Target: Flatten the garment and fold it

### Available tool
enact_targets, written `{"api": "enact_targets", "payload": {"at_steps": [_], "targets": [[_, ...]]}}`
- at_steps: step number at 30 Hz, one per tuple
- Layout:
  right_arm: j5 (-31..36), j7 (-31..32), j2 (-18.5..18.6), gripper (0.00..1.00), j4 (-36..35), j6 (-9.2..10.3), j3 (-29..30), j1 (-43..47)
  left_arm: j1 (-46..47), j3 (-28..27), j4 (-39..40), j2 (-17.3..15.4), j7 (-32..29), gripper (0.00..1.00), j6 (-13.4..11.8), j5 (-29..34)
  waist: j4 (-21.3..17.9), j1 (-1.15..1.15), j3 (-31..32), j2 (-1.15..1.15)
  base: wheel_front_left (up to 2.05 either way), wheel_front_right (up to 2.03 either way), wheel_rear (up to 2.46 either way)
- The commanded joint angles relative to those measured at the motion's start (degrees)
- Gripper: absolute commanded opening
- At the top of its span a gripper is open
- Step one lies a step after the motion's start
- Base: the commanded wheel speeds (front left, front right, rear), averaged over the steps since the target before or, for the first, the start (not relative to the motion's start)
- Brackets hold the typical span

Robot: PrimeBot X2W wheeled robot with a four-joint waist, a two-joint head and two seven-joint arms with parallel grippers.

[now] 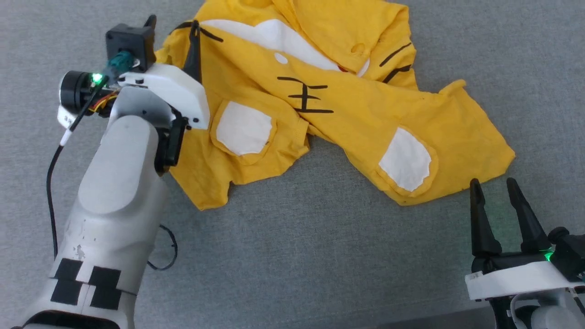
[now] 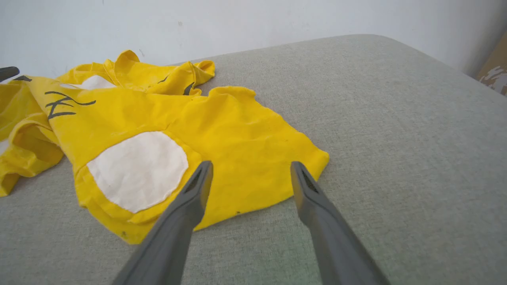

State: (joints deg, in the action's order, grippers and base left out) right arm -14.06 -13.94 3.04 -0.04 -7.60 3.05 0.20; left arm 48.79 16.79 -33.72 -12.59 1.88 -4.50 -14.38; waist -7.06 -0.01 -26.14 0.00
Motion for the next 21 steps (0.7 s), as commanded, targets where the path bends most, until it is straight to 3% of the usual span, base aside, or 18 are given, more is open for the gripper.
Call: {"api": "enact_targets", "payload": {"at_steps": [1, 4, 9, 16, 21], "targets": [[0.3, 0.2, -0.2, 1.00, -0.1, 0.11, 0.0, 0.1, 0.4, -0.8, 0.8, 0.3, 1.7, 1.00, 0.2, -0.8, 1.2, 0.01, 1.6, 0.00, 0.00, 0.00, 0.00], [0.5, 0.4, -0.2, 1.00, -0.6, 0.11, 0.4, 0.7, -2.1, -2.5, 4.7, 1.0, 4.8, 1.00, 0.2, -3.1, 2.3, 0.01, 3.1, 0.00, 0.00, 0.00, 0.00], [0.9, 1.1, -0.2, 1.00, -1.7, 0.11, 0.8, 1.7, -11.2, -4.8, 16.9, -0.8, 8.8, 1.00, -1.3, -4.4, 3.7, 0.01, 5.1, 0.00, 0.00, 0.00, 0.00], [0.4, 1.5, -0.2, 1.00, -2.2, 0.11, 0.9, 2.8, -31.4, -6.2, 33.1, -2.1, 10.1, 1.00, -7.3, -3.1, 4.6, 0.01, 6.9, 0.00, 0.00, 0.00, 0.00], [0.1, 1.4, -0.2, 1.00, -2.1, 0.11, 0.4, 2.9, -42.9, -5.6, 39.6, -1.0, 12.5, 1.00, -9.8, -0.9, 4.5, 0.01, 7.8, 0.00, 0.00, 0.00, 0.00]]}}
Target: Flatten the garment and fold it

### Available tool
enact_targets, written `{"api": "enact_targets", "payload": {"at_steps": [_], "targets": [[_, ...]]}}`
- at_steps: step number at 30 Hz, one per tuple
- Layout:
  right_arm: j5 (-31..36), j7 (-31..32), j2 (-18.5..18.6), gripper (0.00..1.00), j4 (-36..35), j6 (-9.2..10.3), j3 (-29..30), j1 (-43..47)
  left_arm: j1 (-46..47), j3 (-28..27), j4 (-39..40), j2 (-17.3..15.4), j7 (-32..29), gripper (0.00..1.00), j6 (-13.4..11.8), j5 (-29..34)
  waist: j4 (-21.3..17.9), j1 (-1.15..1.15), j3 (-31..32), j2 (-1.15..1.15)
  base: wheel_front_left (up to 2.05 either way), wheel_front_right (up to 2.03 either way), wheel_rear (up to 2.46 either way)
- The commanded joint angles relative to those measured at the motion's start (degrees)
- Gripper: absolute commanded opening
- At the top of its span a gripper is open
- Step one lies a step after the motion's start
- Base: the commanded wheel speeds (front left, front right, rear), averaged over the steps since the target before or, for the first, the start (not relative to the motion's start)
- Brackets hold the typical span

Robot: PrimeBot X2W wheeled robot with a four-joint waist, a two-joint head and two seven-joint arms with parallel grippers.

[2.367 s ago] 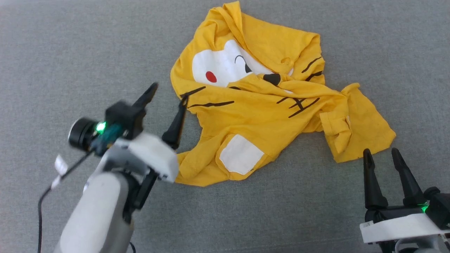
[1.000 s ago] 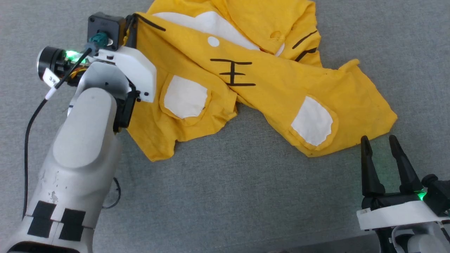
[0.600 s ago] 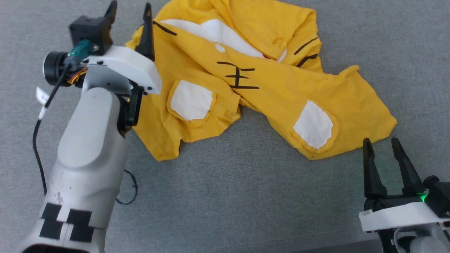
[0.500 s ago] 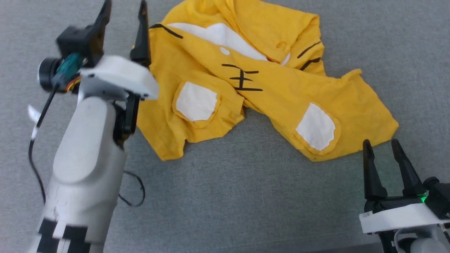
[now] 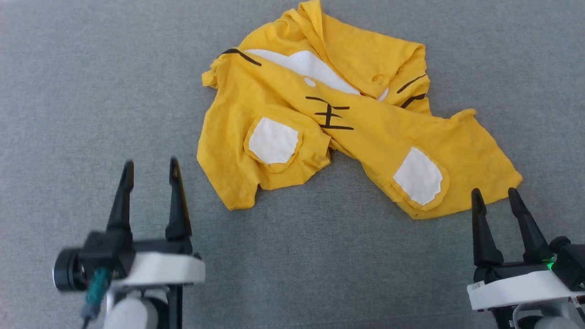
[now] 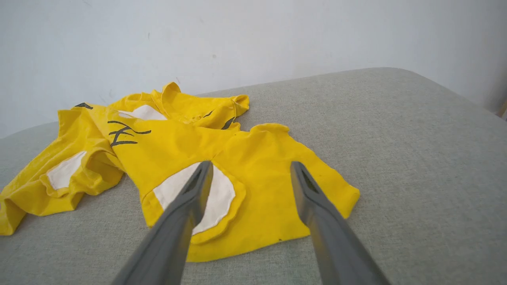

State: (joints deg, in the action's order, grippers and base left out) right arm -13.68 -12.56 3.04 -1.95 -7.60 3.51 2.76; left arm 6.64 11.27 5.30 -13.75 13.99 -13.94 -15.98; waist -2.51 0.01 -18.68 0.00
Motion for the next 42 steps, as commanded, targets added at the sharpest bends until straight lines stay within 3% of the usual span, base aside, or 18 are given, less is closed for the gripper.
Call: {"api": "enact_targets", "payload": {"at_steps": [1, 4, 8, 15, 18, 24, 31, 39, 41, 42], "targets": [[-0.4, -0.1, -0.2, 1.00, -0.1, 0.11, -0.1, 0.3, -2.6, -0.2, 1.3, 0.6, 0.7, 1.00, -0.9, 1.2, -0.1, -0.01, 0.6, 0.00, 0.00, 0.00, 0.00], [-0.5, -0.3, -0.2, 1.00, 0.1, 0.11, 0.1, 0.5, -6.9, -1.1, 3.4, 3.2, 1.0, 1.00, -1.6, 1.7, -0.1, -0.01, 1.4, 0.00, 0.00, 0.00, 0.00], [-0.7, -0.5, -0.2, 1.00, 0.5, 0.11, 0.3, 1.1, -10.0, -2.4, 3.6, 4.7, 1.0, 1.00, -0.5, 2.7, 0.0, -0.01, 2.4, 0.00, 0.00, 0.00, 0.00], [-1.0, -0.6, -0.2, 1.00, 0.8, 0.11, 0.1, 1.4, -8.1, -2.5, 0.5, 4.0, -0.9, 1.00, 2.7, 2.2, 0.1, -0.01, 3.3, 0.00, 0.00, 0.00, 0.00], [-1.1, -0.6, -0.2, 1.00, 0.7, 0.11, 0.0, 1.5, -4.8, -0.9, 0.0, 2.8, -6.3, 1.00, 4.7, 1.6, 0.1, -0.01, 3.0, 0.00, 0.00, 0.00, 0.00], [-1.4, -0.8, -0.2, 1.00, 0.9, 0.11, -0.5, 0.9, 2.8, 2.1, -3.0, 1.7, -22.7, 1.00, 8.4, -1.9, -0.2, -0.01, 1.5, 0.00, 0.00, 0.00, 0.00], [-2.2, -1.2, -0.2, 1.00, 1.9, 0.11, -1.2, -0.1, 9.7, 2.4, -8.5, 0.8, -37.1, 1.00, 7.4, -3.8, -1.9, -0.01, 0.1, 0.00, 0.00, 0.00, 0.00], [-2.9, -1.8, -0.2, 1.00, 3.2, 0.11, -1.3, -0.8, 12.8, 2.3, -13.9, -0.3, -44.0, 1.00, 6.1, -4.3, -4.1, -0.01, -0.7, 0.00, 0.00, 0.00, 0.00], [-3.0, -1.9, -0.2, 1.00, 3.3, 0.11, -1.4, -0.8, 13.0, 2.3, -14.7, 0.0, -44.4, 0.00, 6.3, -4.9, -4.4, -0.01, -0.8, 0.00, 0.00, 0.00, 0.00], [-3.0, -2.0, -0.2, 1.00, 3.3, 0.11, -1.3, -0.8, 12.9, 2.5, -15.1, 0.1, -44.9, 0.00, 6.7, -5.4, -4.5, -0.01, -0.8, 0.00, 0.00, 0.00, 0.00]]}}
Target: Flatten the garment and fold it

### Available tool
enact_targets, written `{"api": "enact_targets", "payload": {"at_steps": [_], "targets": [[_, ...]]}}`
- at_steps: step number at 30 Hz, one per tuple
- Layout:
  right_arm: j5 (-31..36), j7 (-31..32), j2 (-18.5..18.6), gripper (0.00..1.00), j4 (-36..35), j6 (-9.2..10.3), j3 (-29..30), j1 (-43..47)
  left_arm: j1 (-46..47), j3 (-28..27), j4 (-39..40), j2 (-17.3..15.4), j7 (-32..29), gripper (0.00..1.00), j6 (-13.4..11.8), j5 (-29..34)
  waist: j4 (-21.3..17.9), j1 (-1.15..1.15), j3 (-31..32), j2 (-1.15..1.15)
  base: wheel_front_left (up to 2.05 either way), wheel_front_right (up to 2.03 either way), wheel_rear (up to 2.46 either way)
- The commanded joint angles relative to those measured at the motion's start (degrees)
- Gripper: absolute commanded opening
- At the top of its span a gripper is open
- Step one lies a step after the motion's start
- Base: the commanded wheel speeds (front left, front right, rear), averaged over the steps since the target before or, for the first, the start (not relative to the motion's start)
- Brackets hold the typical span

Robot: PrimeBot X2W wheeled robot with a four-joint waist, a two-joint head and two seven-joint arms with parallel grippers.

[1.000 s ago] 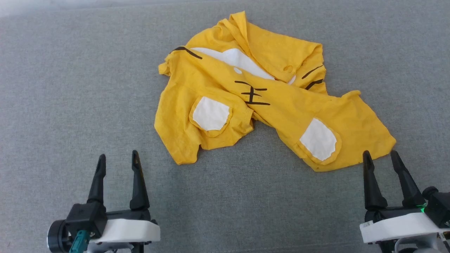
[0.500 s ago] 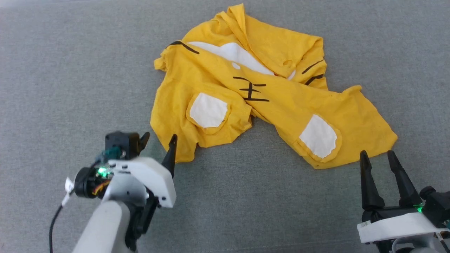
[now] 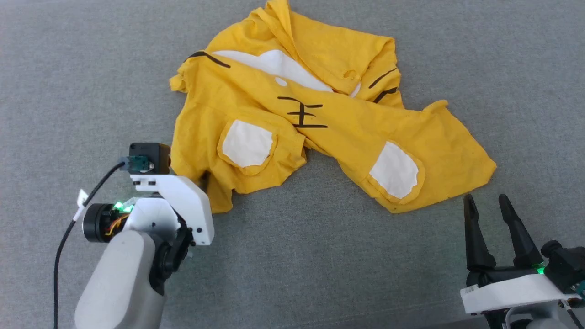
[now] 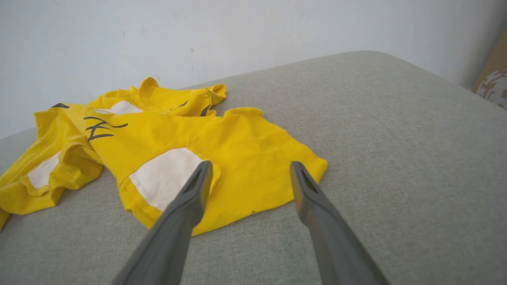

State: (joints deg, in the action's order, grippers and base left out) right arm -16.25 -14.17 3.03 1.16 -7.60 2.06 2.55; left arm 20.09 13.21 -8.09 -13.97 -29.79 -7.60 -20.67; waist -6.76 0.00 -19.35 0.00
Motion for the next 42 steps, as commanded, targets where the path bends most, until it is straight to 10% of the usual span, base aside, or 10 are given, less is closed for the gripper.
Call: {"api": "enact_targets", "payload": {"at_steps": [1, 13, 31, 42], "targets": [[-0.4, -0.4, -0.1, 1.00, 0.3, 0.11, 0.2, -0.6, -0.6, 0.5, -1.8, 0.5, -1.2, 0.00, 0.7, -1.3, -0.3, 0.00, 0.0, 0.00, 0.00, 0.00, 0.00], [0.6, -0.6, -0.1, 1.00, 0.3, 0.11, 1.0, 0.1, -6.3, -5.1, 4.1, 2.7, 4.9, 0.00, -0.2, -7.6, 1.3, 0.00, 2.3, 0.00, 0.00, 0.00, 0.00], [2.9, 2.8, -0.1, 1.00, -1.7, 0.11, 2.0, 0.0, -23.9, -20.7, 20.0, -3.9, 9.6, 0.00, -7.5, -8.7, 4.4, 0.00, 1.2, 0.00, 0.00, 0.00, 0.00], [6.9, 21.5, 0.3, 1.00, -5.1, 0.11, 3.9, -10.5, -20.1, -14.9, 26.6, -1.5, 12.8, 0.00, -4.9, -8.1, 3.7, 0.00, -0.9, 0.00, 0.00, 0.00, 0.00]]}}
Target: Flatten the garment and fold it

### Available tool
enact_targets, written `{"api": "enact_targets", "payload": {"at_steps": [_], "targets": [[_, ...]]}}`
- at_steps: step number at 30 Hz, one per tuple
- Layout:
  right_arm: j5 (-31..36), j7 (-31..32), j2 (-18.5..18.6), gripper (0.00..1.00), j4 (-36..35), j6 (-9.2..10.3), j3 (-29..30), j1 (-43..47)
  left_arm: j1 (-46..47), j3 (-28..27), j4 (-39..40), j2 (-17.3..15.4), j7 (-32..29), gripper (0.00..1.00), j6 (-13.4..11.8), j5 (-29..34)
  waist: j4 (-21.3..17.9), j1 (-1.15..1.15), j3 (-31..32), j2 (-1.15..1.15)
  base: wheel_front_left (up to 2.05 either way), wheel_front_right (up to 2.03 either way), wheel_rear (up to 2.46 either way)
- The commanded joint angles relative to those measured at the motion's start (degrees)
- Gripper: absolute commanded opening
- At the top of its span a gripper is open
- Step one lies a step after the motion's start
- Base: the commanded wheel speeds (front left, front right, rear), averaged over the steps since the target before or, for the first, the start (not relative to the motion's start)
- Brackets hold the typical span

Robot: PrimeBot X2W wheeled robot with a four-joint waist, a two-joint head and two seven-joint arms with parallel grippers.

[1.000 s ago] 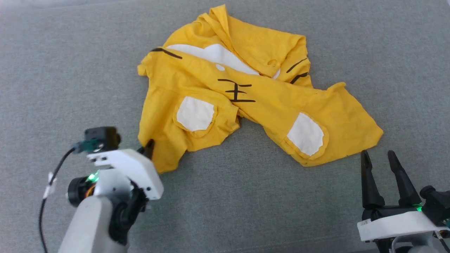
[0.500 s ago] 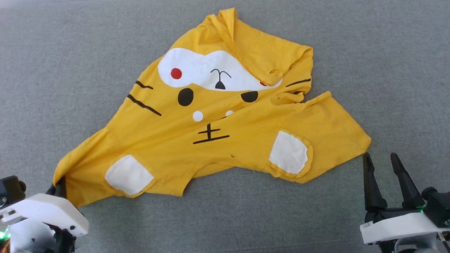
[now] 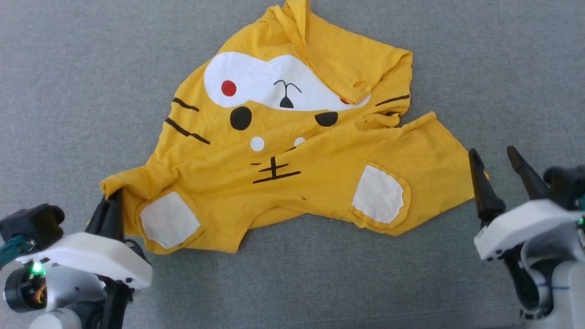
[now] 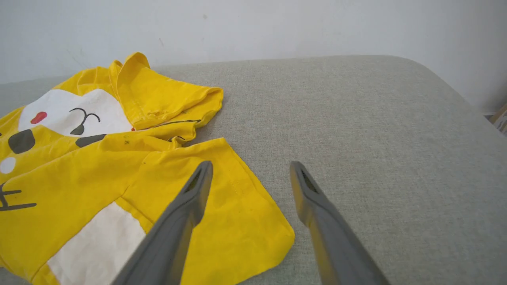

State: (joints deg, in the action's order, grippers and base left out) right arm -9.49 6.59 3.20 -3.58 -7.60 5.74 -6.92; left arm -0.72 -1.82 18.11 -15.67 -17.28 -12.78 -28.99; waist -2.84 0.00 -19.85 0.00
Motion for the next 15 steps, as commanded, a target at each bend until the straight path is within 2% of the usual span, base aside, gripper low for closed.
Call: {"api": "enact_targets", "payload": {"at_steps": [1, 10, 15], "targets": [[-0.2, 3.6, 0.9, 1.00, -0.5, 0.11, 0.2, -2.1, 0.9, 0.7, 1.0, 0.4, 0.2, 0.00, 0.4, 0.3, -0.3, 0.00, -0.8, 0.00, 0.00, 0.00, 0.00], [-7.1, 26.8, 8.8, 1.00, 2.0, 0.11, -1.7, -9.0, 2.6, 3.5, 4.2, 0.4, -0.8, 0.00, 0.9, 1.2, 1.1, 0.00, -3.8, 0.00, 0.00, 0.00, 0.00], [-9.3, 34.2, 11.6, 1.00, 3.7, 0.11, -2.9, -10.4, 3.6, 4.5, 4.6, 0.7, -0.8, 0.00, 1.3, 0.9, 3.0, 0.00, -5.1, 0.00, 0.00, 0.00, 0.00]]}}
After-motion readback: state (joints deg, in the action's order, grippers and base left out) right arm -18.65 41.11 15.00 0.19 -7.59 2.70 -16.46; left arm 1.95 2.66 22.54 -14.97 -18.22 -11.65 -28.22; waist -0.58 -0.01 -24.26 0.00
